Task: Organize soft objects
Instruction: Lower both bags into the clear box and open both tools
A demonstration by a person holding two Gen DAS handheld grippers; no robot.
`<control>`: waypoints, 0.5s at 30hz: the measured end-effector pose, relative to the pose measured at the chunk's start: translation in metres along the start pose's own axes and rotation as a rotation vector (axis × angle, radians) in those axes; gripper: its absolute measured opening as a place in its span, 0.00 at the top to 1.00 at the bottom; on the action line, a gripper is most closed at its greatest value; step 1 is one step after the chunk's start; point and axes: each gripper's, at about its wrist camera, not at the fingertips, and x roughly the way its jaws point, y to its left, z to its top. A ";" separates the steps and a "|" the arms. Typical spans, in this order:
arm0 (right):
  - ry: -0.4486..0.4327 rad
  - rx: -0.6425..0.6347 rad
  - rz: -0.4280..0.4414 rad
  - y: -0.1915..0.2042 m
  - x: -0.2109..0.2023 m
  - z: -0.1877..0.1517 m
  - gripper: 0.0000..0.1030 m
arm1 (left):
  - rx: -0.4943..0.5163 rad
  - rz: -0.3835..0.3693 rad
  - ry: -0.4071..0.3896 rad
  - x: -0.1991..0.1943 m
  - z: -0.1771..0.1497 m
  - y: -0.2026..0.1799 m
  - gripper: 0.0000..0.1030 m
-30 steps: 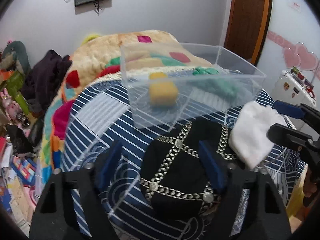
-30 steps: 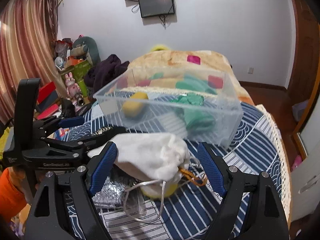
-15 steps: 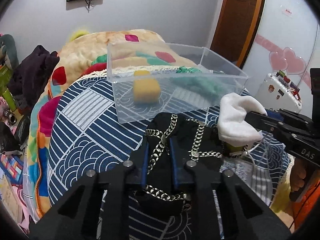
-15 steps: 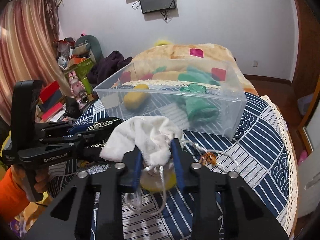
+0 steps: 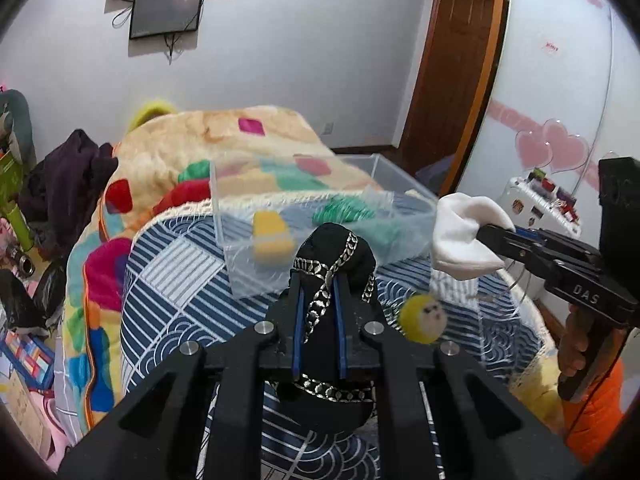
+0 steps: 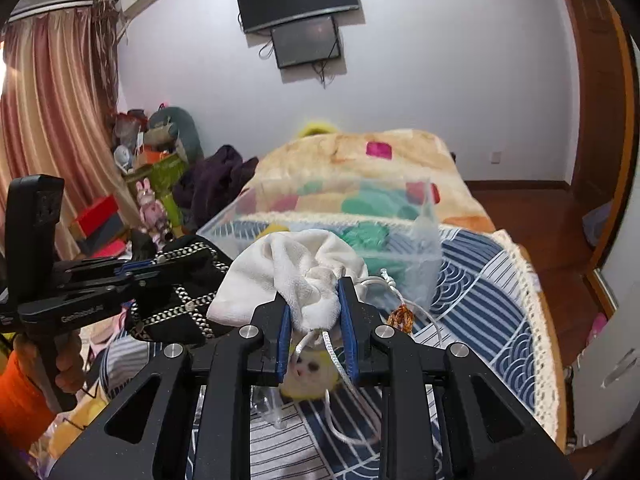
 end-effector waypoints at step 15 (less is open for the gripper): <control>-0.121 0.011 -0.079 -0.012 -0.017 0.036 0.81 | -0.025 0.016 -0.143 -0.018 0.054 -0.002 0.88</control>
